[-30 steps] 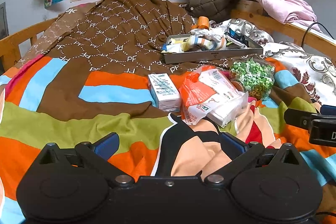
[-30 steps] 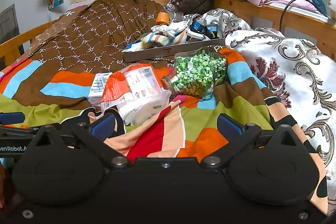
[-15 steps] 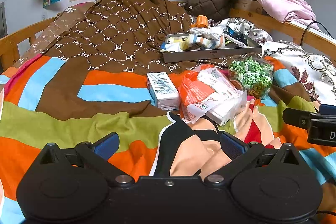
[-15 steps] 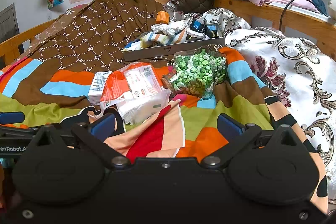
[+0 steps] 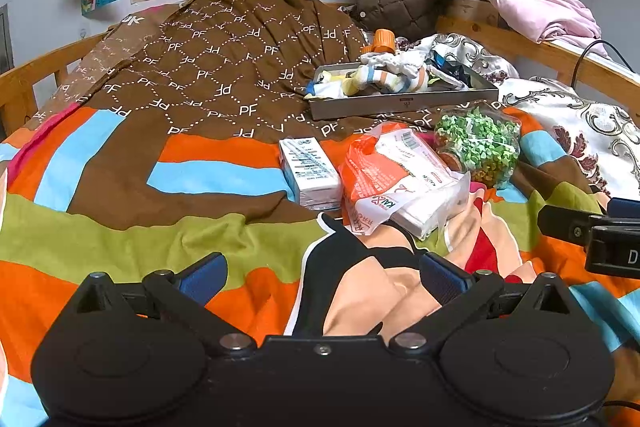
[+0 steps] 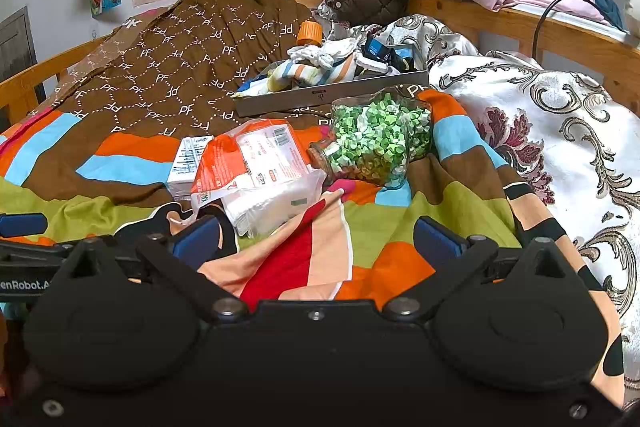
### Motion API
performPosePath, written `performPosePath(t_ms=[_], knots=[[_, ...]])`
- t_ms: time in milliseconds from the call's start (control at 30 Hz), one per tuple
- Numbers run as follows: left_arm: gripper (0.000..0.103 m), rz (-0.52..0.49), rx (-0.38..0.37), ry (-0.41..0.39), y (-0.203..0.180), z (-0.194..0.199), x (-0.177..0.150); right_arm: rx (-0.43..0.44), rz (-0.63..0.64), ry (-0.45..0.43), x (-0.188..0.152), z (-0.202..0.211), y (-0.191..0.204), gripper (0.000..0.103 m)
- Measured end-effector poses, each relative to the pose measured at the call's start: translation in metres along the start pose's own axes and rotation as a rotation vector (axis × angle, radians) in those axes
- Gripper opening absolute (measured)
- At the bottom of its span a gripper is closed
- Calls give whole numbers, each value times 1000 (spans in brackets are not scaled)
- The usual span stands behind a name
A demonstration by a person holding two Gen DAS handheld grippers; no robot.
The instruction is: Organize soft objects
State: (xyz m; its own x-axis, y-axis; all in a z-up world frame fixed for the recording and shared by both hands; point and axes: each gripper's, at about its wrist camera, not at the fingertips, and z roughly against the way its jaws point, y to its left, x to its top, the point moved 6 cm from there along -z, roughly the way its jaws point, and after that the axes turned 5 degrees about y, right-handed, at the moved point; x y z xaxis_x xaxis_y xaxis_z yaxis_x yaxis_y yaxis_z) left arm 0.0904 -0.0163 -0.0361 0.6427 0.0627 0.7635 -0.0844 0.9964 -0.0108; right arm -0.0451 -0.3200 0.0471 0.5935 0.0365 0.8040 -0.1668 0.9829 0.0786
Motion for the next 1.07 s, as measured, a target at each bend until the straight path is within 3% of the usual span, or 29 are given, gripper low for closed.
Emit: performPosePath(t_ms=[1067], knots=[[102, 1, 0, -6, -3, 1, -2, -1, 1, 0, 0, 0, 1, 102]])
